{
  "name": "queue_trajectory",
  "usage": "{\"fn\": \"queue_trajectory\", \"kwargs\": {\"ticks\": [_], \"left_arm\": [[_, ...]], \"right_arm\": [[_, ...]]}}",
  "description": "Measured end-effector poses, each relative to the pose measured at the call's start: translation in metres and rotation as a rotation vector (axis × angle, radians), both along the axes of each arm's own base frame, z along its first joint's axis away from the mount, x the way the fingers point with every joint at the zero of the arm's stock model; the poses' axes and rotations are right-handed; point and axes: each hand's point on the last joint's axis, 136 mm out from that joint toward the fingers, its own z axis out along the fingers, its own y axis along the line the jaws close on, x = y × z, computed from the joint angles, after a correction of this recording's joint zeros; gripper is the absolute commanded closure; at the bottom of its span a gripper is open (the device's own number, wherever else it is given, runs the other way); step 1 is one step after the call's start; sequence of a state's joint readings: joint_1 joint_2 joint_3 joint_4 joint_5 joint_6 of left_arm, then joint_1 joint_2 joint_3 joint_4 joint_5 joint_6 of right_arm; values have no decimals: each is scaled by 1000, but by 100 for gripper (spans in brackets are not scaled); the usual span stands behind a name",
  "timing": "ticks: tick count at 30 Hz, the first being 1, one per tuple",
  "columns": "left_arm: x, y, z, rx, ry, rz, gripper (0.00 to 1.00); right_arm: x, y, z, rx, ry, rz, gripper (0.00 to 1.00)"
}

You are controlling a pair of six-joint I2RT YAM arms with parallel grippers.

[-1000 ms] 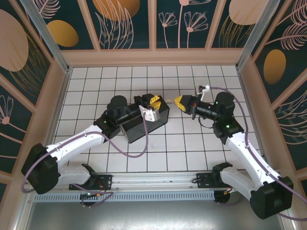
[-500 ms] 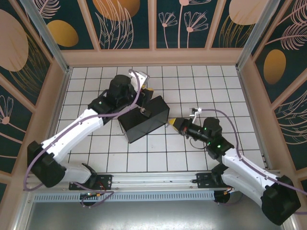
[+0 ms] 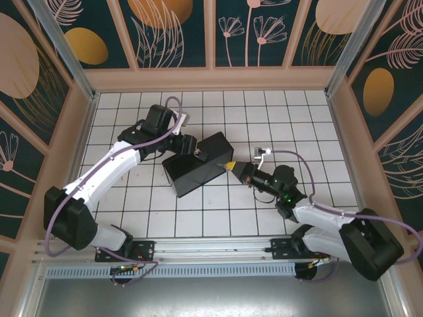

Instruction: Unlock the padlock with the key

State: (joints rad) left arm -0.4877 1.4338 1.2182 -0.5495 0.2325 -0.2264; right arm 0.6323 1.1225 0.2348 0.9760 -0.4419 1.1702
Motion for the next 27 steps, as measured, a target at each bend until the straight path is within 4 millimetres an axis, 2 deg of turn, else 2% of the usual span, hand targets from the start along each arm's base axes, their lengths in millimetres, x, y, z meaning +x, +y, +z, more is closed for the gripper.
{"fn": "queue_trajectory", "kwargs": {"ticks": [4,11,16,19,27], "left_arm": [[-1,8,-13,-49,57,7,42],[-13,-11,-13,-175,99,-81,48],[-19,-16,-14,-206,119,-111,43],[-20,-16,-14,-205,121,-110,43],[-18,-16,-7,-202,115,-106,41]], "right_arm": [[4,5,2,35,2,-6,100],[8,22,23,110,-30,1,100],[12,29,13,113,9,0,100],[12,29,15,118,12,-16,100],[-2,19,48,149,-45,-57,100]]}}
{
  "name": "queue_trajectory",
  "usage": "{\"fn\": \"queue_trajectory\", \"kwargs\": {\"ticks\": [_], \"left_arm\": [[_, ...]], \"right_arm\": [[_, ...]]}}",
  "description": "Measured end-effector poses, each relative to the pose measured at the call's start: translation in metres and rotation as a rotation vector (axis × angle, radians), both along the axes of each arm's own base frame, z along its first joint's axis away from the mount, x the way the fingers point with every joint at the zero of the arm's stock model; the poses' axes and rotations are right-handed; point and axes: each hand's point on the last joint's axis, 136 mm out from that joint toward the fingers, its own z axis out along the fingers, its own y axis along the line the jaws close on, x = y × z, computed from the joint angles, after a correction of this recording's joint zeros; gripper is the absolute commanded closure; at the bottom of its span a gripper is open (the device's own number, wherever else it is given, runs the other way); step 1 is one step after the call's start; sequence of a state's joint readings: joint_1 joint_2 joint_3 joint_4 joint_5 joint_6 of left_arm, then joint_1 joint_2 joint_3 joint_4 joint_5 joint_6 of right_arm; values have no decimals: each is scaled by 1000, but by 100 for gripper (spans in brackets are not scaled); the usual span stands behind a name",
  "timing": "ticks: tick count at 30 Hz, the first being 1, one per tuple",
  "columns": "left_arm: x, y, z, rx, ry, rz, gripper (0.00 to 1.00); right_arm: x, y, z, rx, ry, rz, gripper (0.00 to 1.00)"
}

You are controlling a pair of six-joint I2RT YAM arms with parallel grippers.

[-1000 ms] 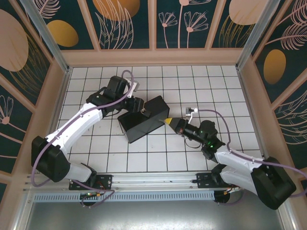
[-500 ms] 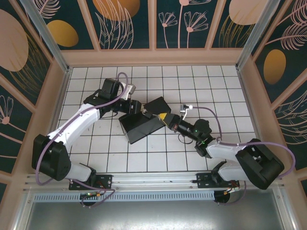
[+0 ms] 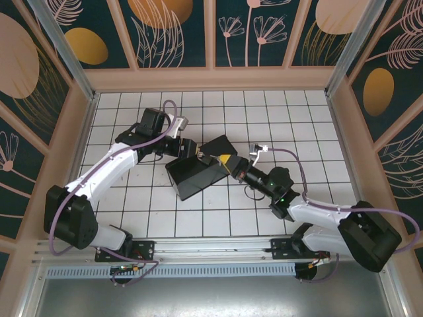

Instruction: Unlock the padlock with the key

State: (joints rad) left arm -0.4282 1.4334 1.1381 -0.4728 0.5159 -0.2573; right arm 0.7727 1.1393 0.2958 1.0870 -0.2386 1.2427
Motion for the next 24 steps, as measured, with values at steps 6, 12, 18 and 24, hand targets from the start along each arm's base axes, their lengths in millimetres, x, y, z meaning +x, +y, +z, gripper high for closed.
{"fn": "queue_trajectory", "kwargs": {"ticks": [6,12,18,24], "left_arm": [[1,-1,3,-2,-6,0,40],[2,2,-1,18,-4,9,39],[3,2,-6,25,8,11,40],[2,0,-7,26,9,6,40]], "right_arm": [[1,-7,-33,-57,66,-33,100],[3,-8,-44,-63,101,-45,100],[7,-4,-56,-57,133,-47,100],[5,-6,-52,-15,129,-45,100]]}}
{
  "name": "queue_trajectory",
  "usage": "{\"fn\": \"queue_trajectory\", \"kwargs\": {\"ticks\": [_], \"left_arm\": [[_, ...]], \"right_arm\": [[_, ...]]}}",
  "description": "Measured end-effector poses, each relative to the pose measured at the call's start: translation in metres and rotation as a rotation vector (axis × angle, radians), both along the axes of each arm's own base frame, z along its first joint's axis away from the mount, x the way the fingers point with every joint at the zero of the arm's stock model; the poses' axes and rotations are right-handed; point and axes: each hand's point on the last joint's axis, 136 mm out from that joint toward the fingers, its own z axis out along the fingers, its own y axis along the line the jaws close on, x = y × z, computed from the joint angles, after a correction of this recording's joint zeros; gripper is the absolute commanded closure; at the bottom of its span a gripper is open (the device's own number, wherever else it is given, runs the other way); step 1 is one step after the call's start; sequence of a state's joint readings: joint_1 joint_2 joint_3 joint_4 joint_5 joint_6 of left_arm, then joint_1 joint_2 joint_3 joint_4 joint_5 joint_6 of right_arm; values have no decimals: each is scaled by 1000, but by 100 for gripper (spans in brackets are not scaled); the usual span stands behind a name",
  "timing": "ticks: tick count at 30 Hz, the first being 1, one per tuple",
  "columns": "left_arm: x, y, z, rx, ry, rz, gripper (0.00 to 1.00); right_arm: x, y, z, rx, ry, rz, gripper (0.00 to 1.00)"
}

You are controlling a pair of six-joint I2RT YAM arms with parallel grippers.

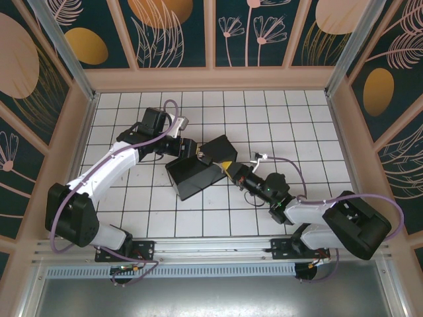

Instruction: Unlock the padlock with the key

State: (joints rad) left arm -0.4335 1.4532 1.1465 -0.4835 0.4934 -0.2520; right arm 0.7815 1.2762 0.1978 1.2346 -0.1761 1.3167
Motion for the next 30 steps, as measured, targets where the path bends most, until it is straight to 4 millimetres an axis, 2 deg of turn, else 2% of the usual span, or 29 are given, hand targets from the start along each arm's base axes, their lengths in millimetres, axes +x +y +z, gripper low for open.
{"fn": "queue_trajectory", "kwargs": {"ticks": [30], "left_arm": [[-3,-7,-1,-4,0,-20,43]], "right_arm": [[1,7,3,47,-4,7,100]]}}
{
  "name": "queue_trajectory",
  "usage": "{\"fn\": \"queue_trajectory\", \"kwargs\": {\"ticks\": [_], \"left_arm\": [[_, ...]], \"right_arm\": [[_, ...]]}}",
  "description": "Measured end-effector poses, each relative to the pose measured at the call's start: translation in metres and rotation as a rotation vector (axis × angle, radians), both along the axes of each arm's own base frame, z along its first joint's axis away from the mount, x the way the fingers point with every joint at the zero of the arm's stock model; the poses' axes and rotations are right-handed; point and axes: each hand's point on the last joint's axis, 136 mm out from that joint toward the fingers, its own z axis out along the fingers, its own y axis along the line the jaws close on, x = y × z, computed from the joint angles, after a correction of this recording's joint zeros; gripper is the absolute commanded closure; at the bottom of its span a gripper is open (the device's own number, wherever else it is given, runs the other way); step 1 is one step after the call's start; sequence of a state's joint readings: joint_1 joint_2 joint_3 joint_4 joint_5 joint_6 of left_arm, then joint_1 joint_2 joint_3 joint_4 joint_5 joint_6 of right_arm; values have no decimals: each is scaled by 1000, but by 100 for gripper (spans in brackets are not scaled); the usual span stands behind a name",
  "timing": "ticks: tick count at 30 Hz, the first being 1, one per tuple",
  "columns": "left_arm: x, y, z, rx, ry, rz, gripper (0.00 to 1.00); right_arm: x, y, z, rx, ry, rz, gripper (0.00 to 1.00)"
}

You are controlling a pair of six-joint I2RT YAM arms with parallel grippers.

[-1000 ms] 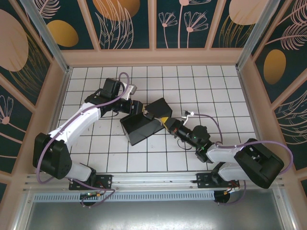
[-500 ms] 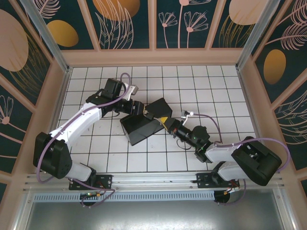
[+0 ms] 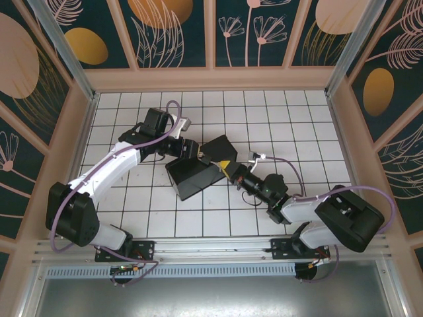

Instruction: Unlock the padlock with the key

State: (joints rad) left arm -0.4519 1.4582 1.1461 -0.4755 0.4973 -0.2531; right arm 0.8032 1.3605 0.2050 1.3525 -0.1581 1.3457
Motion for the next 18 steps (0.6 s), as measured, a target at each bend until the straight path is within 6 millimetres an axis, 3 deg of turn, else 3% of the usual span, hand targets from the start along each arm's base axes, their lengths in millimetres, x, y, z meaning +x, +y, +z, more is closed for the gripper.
{"fn": "queue_trajectory", "kwargs": {"ticks": [18], "left_arm": [[-3,-3,-1,-17,15,-11,45]], "right_arm": [[4,0,-2,17,24,-39,100]]}}
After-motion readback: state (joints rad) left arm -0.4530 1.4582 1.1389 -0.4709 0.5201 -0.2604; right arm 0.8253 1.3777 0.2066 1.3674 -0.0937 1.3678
